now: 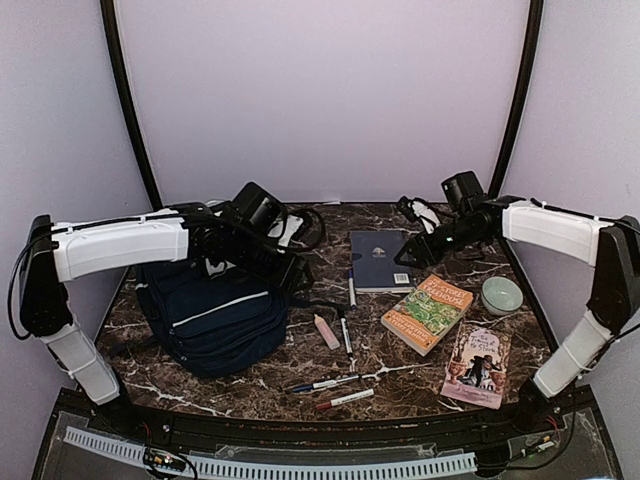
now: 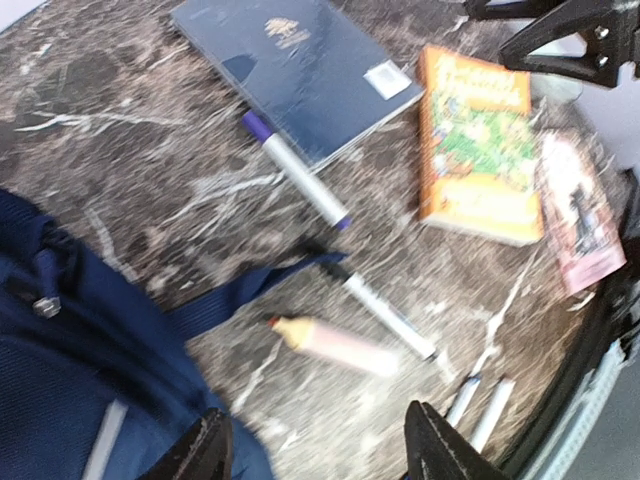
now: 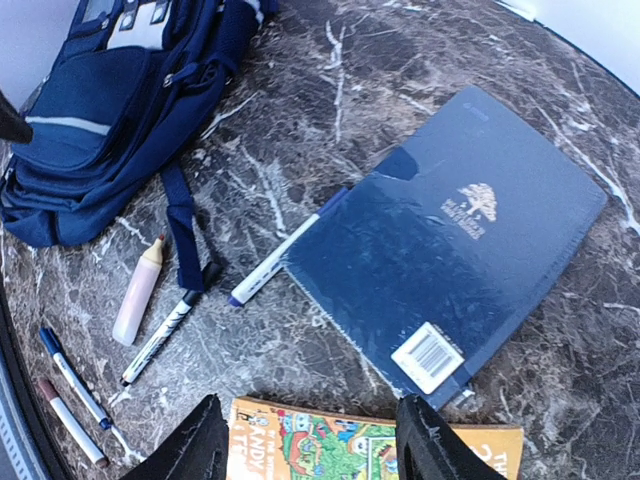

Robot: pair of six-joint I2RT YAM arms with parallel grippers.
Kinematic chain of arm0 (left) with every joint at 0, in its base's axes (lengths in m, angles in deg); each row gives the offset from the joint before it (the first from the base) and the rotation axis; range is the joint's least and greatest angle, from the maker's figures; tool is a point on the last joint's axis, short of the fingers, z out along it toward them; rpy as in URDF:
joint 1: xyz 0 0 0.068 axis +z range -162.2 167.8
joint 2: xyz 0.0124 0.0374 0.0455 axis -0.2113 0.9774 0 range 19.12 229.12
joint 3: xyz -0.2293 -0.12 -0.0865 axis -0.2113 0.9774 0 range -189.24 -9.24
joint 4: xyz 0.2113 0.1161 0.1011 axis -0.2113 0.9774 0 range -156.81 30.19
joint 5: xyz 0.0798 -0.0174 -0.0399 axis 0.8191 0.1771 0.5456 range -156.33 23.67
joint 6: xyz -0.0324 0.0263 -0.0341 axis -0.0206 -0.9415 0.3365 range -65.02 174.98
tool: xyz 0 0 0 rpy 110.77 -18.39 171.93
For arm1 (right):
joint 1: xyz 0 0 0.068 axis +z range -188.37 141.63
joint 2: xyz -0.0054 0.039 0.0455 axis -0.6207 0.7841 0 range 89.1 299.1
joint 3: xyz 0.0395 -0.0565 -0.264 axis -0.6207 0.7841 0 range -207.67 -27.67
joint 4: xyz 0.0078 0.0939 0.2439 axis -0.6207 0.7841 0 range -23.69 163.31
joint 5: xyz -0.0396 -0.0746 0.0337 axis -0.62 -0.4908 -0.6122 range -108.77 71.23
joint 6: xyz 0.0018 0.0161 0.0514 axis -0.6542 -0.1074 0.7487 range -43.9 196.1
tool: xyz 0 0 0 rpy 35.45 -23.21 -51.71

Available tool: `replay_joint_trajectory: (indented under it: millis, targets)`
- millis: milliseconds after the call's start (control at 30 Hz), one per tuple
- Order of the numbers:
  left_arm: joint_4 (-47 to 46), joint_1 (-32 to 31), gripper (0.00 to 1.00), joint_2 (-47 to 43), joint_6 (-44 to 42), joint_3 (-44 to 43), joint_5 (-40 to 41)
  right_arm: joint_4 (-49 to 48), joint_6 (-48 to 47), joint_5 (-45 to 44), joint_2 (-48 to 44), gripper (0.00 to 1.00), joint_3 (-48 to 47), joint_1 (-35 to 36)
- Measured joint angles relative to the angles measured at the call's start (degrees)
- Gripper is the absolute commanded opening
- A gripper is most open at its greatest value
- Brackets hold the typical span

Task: Pack the student bag
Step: Move the book to the center of the board.

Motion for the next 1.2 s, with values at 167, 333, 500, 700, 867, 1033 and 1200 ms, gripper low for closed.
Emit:
replay_joint_trajectory:
  millis: [167,333,500,700,867,1033,1200]
  targets:
    - [-10.3,0.0,0.60,4.3,8.2,0.2,-7.3,3.8,-1.1,-1.4,-0.6,0.54,-0.8,-3.1]
    - [-20.5,-0.4,0.60,10.9,14.1,0.1,-13.9,8.9,-4.7,-4.8,-5.4,0.52,3.3,-5.4]
    - [-23.5,-2.3,0.65,19.5,16.5,-5.1,-18.1,16.4,-11.0,-9.9,-7.8,0.62,4.8,-7.0]
    - [-22.7,-4.5,0.87,28.9,17.7,-16.1,-21.4,21.9,-16.6,-16.9,-7.1,0.76,7.8,-6.9]
    - [-21.7,-5.3,0.87,32.5,18.3,-20.0,-22.9,23.7,-19.3,-19.8,-4.6,0.74,7.8,-6.9]
    - [-20.8,-5.4,0.86,34.9,18.7,-21.3,-22.9,23.2,-21.1,-22.6,-2.8,0.69,9.0,-6.9]
    - [-19.6,-5.3,0.84,37.5,19.5,-24.1,-22.9,21.5,-21.6,-24.7,-0.4,0.63,11.3,-6.9]
